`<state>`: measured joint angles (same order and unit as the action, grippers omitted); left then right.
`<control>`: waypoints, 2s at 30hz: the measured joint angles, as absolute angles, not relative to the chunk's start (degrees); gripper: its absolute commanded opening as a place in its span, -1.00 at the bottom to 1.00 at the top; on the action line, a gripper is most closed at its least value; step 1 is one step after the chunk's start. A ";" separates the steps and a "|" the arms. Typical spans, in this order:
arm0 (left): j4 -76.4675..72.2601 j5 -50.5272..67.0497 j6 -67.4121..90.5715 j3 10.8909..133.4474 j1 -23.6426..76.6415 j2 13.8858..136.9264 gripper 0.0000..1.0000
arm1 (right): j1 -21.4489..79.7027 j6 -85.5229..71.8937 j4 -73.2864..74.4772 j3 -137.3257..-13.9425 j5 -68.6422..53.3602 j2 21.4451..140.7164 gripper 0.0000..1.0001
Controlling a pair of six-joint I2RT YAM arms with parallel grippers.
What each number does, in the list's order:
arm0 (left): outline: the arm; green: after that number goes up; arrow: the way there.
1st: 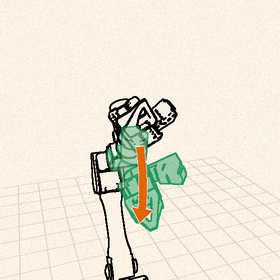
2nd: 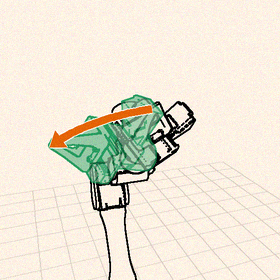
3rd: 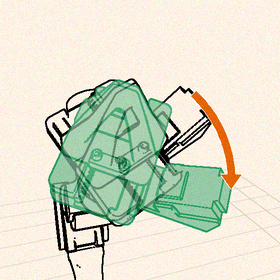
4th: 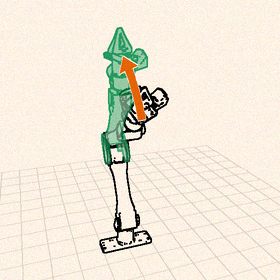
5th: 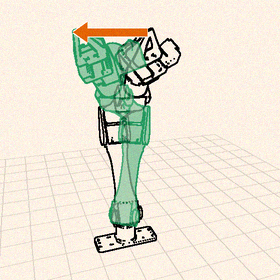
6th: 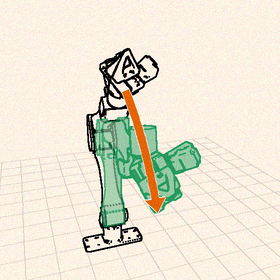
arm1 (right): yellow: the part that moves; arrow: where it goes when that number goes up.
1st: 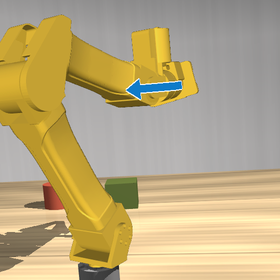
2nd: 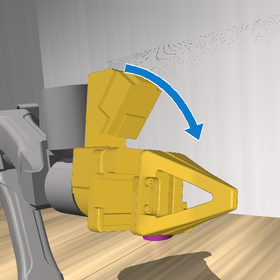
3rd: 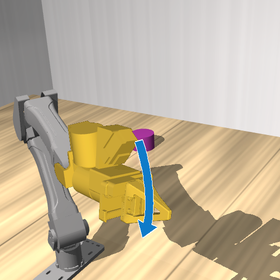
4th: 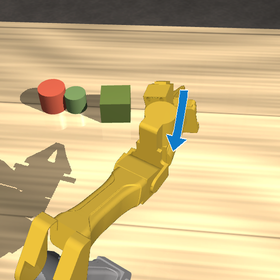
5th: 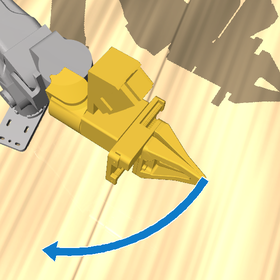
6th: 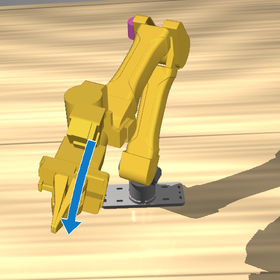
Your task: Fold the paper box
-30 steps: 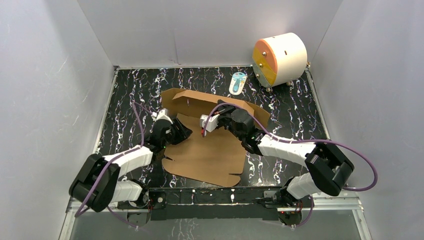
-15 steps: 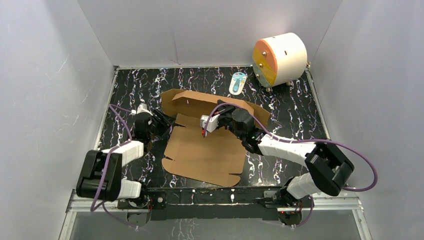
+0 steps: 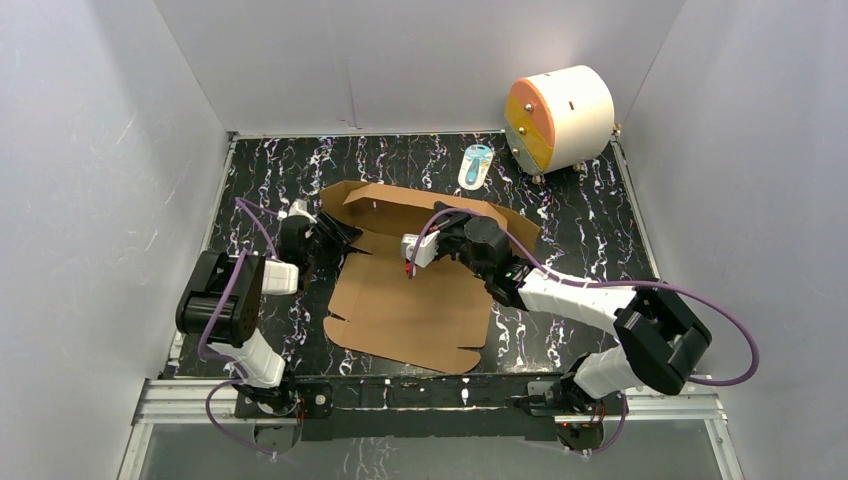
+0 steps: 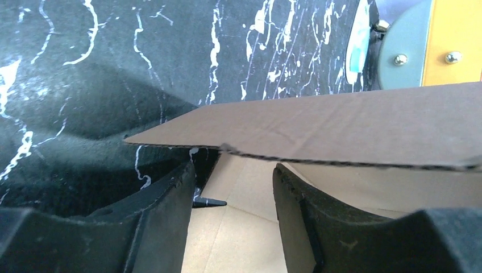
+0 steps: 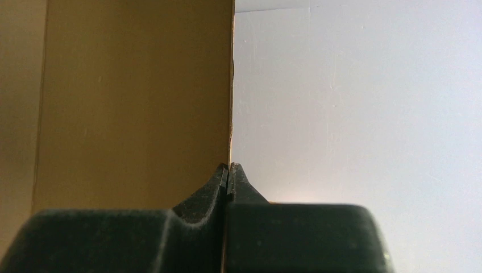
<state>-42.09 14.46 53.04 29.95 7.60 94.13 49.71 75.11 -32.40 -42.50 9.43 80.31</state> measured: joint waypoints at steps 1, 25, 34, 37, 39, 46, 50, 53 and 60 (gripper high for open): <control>-42.70 14.90 53.01 30.11 7.60 94.59 -0.03 | 49.74 75.16 -32.10 -42.52 9.26 80.23 -1.00; -51.22 16.12 47.33 28.42 15.27 95.29 -0.27 | 53.12 81.56 -30.72 -42.63 13.72 81.06 -1.00; -52.16 14.68 47.05 24.40 16.32 92.09 -0.14 | 55.96 85.56 -31.53 -42.17 16.58 81.10 -1.00; -51.44 14.04 47.05 22.76 16.38 89.01 -0.10 | 56.27 85.93 -31.66 -41.85 16.75 81.03 -1.00; -50.15 13.41 47.05 22.11 16.47 86.15 -0.07 | 56.34 86.02 -31.68 -41.43 16.82 80.88 -1.00; -41.34 9.39 46.48 21.69 16.58 72.75 -0.01 | 56.38 86.37 -31.64 -41.34 16.93 80.38 -1.00; -32.88 5.87 45.52 21.69 16.49 62.19 0.02 | 56.40 86.37 -31.62 -41.34 17.02 80.34 -1.00; -27.35 3.03 45.12 21.85 16.14 55.35 0.03 | 56.40 86.37 -31.62 -41.34 17.02 80.34 -1.00; -17.41 -2.22 44.93 26.63 14.52 52.12 0.03 | 56.40 86.37 -31.62 -41.34 16.99 80.34 -1.00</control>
<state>-17.41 -2.22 44.93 26.63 14.52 52.12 56.40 86.37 -31.62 -41.34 16.99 80.34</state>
